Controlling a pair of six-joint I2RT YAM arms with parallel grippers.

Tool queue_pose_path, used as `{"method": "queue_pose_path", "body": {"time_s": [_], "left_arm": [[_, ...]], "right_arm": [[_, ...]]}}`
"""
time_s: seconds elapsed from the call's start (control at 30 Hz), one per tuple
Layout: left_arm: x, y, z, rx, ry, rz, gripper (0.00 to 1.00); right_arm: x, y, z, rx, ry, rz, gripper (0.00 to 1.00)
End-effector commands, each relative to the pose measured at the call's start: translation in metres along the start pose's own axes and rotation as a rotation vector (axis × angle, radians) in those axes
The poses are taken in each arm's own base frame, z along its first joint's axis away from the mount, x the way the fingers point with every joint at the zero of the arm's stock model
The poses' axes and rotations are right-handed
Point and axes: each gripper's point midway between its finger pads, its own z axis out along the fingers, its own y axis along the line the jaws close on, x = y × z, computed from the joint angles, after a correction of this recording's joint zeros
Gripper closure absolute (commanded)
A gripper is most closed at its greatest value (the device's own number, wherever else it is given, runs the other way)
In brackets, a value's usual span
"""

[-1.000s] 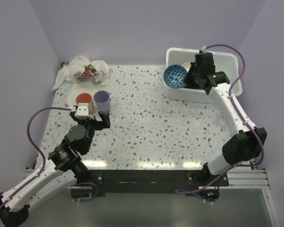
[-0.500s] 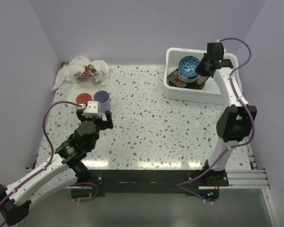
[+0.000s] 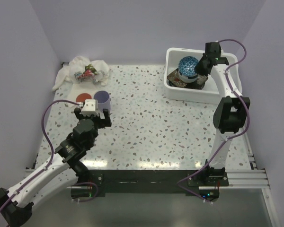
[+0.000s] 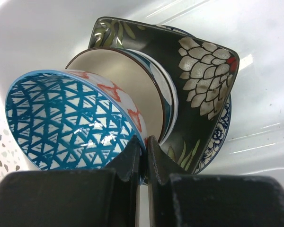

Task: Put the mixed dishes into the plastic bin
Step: Place the bowl in a plastic bin.

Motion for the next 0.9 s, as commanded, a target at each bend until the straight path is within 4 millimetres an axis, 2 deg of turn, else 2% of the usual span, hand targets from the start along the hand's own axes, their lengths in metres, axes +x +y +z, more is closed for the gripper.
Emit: {"method": "queue_pose_path", "body": {"time_s": [0.0, 0.4, 0.5, 0.53, 0.73, 0.87], "left_arm": [[-0.016, -0.003, 0.002, 0.015, -0.043, -0.039, 0.04], [-0.015, -0.003, 0.005, 0.027, -0.036, -0.046, 0.05], [-0.013, -0.004, 0.006, 0.029, -0.030, -0.043, 0.05], [-0.013, -0.003, 0.006, 0.027, -0.029, -0.042, 0.05], [-0.013, -0.003, 0.006, 0.029, -0.028, -0.043, 0.05], [-0.013, -0.003, 0.005, 0.031, -0.029, -0.045, 0.05]], "right_arm": [[-0.040, 0.019, -0.017, -0.069, -0.109, 0.040, 1.00], [-0.031, 0.013, -0.004, -0.038, -0.086, 0.029, 0.90], [-0.029, 0.012, -0.002, -0.035, -0.087, 0.026, 0.85], [-0.029, 0.010, -0.002, -0.032, -0.085, 0.025, 0.79], [-0.034, 0.012, -0.010, -0.045, -0.103, 0.014, 0.67], [-0.037, 0.011, -0.018, -0.043, -0.117, 0.010, 0.64]]}}
